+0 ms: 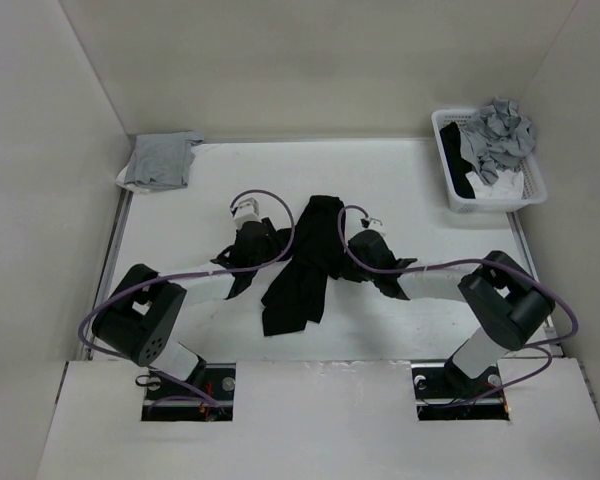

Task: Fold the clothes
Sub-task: Flatten the tank top out

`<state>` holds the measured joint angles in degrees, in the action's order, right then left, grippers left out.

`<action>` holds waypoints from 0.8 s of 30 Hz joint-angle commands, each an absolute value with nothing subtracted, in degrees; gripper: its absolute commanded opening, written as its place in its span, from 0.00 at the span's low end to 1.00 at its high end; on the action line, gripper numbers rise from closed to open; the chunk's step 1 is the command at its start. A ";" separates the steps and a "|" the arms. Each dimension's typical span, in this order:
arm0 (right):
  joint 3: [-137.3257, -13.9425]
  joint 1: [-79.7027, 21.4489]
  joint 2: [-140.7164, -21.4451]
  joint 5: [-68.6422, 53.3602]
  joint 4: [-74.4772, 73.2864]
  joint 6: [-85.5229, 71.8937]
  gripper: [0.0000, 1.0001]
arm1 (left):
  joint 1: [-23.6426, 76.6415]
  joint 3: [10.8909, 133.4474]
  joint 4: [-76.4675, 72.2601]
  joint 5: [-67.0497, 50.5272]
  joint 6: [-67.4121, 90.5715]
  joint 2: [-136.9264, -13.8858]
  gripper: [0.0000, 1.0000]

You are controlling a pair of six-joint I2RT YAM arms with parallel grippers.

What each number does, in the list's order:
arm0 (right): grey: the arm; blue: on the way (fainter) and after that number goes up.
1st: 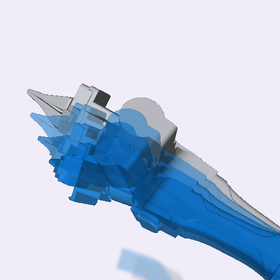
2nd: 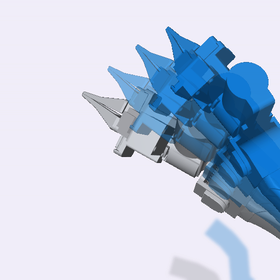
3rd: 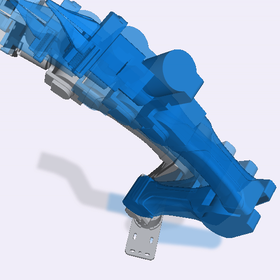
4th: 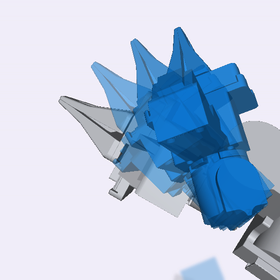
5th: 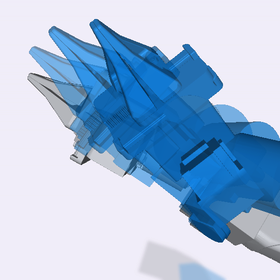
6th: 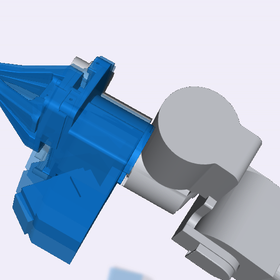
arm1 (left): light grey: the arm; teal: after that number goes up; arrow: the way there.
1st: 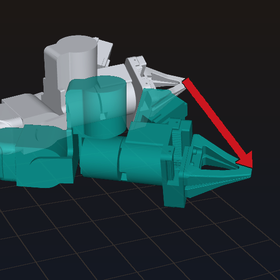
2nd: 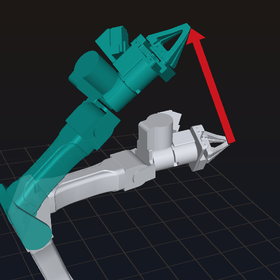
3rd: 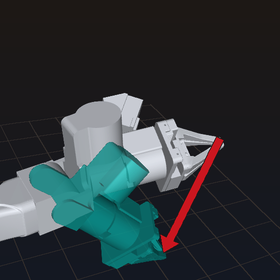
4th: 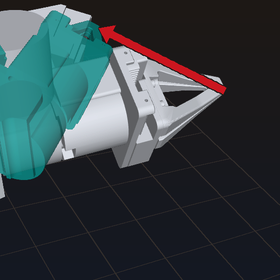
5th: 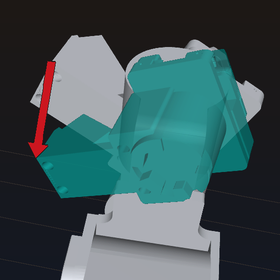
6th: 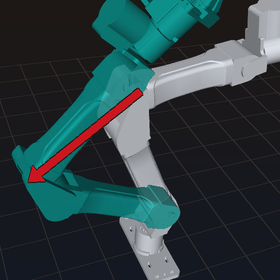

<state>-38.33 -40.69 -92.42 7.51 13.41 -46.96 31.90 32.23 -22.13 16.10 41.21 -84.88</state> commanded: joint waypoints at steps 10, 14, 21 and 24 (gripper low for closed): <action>-45.58 -46.87 -61.41 21.41 -3.81 -33.78 0.01 | 35.10 34.80 -17.96 23.98 36.74 -62.91 0.00; -53.41 -51.88 -51.09 27.75 -13.16 -28.58 0.01 | 39.05 36.73 -11.27 29.95 34.02 -47.60 0.00; -70.99 -69.53 -46.05 36.81 -19.77 -19.44 0.01 | 51.18 46.31 -5.71 41.73 25.94 -30.77 0.00; -77.59 -78.94 -47.11 40.16 -19.08 -14.69 0.01 | 56.98 51.23 -8.25 46.13 20.41 -28.48 0.00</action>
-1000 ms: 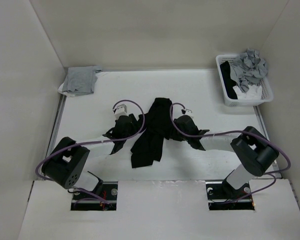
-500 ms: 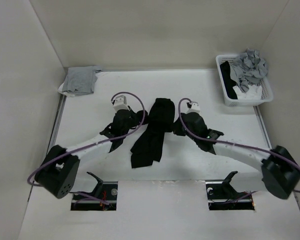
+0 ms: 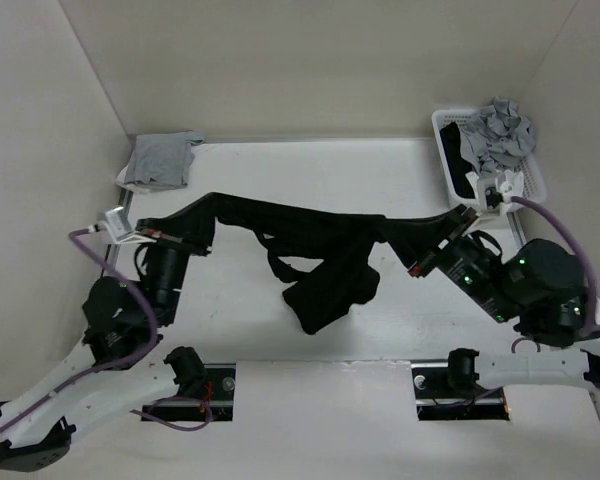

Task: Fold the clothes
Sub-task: Flatten the tank top out

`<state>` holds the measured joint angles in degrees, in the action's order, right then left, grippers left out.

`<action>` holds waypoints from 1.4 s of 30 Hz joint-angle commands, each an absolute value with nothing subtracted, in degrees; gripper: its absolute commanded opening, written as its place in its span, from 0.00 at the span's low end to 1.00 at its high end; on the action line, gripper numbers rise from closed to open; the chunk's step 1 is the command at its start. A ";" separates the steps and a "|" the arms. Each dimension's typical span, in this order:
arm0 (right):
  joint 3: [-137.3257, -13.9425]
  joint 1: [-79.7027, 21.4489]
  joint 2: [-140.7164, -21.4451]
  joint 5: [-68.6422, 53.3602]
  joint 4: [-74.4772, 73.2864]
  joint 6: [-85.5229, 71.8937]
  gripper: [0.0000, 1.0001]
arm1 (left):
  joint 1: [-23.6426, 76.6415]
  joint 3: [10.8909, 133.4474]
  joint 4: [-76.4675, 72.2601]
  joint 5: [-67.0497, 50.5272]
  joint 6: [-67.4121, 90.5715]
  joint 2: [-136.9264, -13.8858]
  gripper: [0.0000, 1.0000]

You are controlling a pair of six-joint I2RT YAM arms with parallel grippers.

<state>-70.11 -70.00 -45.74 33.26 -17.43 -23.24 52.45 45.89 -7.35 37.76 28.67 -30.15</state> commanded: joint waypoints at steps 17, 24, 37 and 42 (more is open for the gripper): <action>-56.79 -29.53 -60.61 -1.65 0.94 -30.84 0.03 | 55.17 67.50 -36.56 37.01 -0.62 -65.28 0.02; -70.98 -13.41 -88.47 -7.73 8.27 -39.19 0.02 | 41.89 75.83 -28.14 31.64 9.22 -85.15 0.09; -49.34 -22.26 -78.68 3.24 5.80 -37.62 0.14 | 41.36 45.56 -10.21 24.71 33.02 -76.03 0.39; -39.38 -26.32 -73.31 10.45 4.40 -38.32 0.16 | 38.37 33.59 -11.68 15.14 41.38 -75.49 0.41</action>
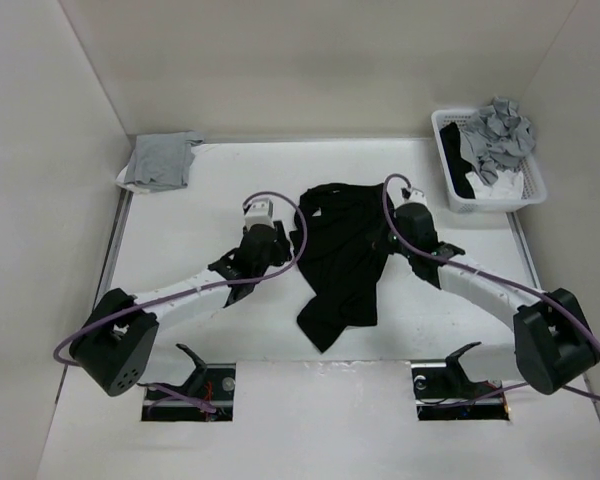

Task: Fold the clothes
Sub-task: Flatten the tank top out

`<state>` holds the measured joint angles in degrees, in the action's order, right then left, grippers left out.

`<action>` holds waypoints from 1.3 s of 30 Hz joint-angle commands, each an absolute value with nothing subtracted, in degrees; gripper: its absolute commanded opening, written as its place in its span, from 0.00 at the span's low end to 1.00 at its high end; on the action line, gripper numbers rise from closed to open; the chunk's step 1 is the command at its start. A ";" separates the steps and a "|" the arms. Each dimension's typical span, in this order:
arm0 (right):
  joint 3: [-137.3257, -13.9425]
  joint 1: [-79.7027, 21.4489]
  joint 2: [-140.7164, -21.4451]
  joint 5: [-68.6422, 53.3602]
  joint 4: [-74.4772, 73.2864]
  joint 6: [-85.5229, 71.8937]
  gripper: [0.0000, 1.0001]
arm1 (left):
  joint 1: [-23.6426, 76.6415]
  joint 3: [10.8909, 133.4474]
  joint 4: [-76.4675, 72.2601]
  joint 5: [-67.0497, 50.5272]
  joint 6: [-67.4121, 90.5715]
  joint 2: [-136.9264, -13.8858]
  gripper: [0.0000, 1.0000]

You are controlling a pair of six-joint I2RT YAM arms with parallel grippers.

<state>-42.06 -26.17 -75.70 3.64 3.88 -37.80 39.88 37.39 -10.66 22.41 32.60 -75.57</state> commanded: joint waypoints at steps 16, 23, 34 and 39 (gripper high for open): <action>-38.67 -24.57 -84.63 10.28 4.22 -38.50 0.39 | 38.36 36.47 -22.76 2.90 45.70 -93.77 0.46; -40.95 -24.39 -87.27 12.65 3.78 -38.85 0.30 | 37.14 39.37 -25.84 2.81 46.58 -96.77 0.13; -40.61 -24.56 -84.90 16.17 1.41 -38.58 0.41 | 32.39 36.57 -26.28 7.21 46.67 -81.31 0.01; -43.24 -25.00 -88.58 12.40 0.97 -37.97 0.39 | 30.54 34.37 -23.30 6.94 46.23 -73.93 0.01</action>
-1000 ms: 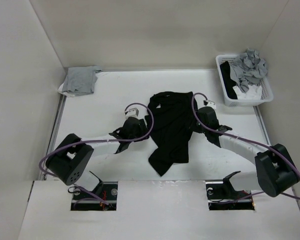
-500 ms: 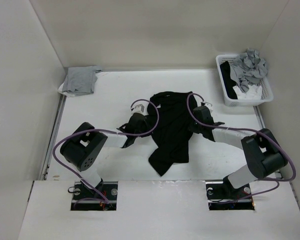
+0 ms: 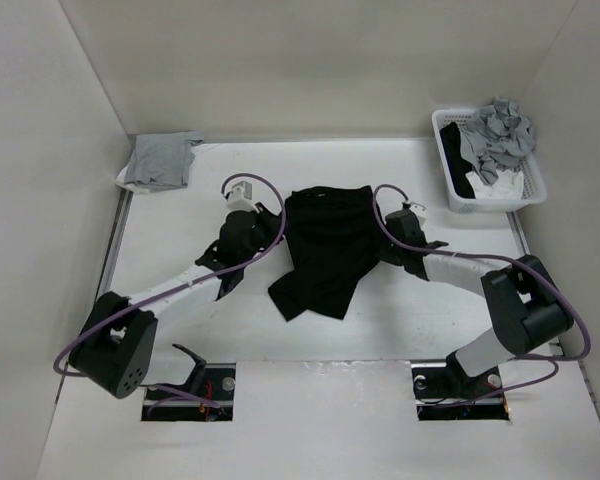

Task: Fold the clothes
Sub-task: Flatten the tank top out

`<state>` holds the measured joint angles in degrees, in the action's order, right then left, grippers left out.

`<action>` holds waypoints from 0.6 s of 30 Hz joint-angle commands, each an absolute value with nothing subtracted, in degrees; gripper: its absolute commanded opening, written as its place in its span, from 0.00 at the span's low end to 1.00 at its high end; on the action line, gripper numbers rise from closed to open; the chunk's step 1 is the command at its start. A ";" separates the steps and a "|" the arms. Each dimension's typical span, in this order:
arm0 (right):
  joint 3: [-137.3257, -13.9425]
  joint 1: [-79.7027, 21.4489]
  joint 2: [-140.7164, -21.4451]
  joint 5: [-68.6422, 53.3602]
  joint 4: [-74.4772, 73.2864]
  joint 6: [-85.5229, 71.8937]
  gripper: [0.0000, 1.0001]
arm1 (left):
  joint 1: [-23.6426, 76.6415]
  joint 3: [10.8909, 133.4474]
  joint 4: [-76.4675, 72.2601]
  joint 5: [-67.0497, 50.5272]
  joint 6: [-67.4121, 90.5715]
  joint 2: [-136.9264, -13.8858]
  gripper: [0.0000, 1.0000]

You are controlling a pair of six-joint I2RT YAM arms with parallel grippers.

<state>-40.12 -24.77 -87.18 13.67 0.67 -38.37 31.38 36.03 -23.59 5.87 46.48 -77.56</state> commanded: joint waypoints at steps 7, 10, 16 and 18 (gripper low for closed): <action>-46.84 -25.09 -92.55 9.15 3.33 -38.23 0.14 | 29.05 33.66 -21.71 5.63 46.05 -69.97 0.02; -46.85 -25.88 -90.89 8.35 6.40 -37.97 0.05 | 28.43 33.49 -20.75 5.19 46.05 -67.69 0.02; -43.60 -29.30 -75.97 8.52 7.39 -36.92 0.00 | 27.38 34.10 -13.90 6.41 45.53 -55.14 0.02; -42.81 -31.32 -66.67 8.53 5.29 -36.21 0.00 | 27.03 35.41 -10.92 7.55 44.57 -50.04 0.02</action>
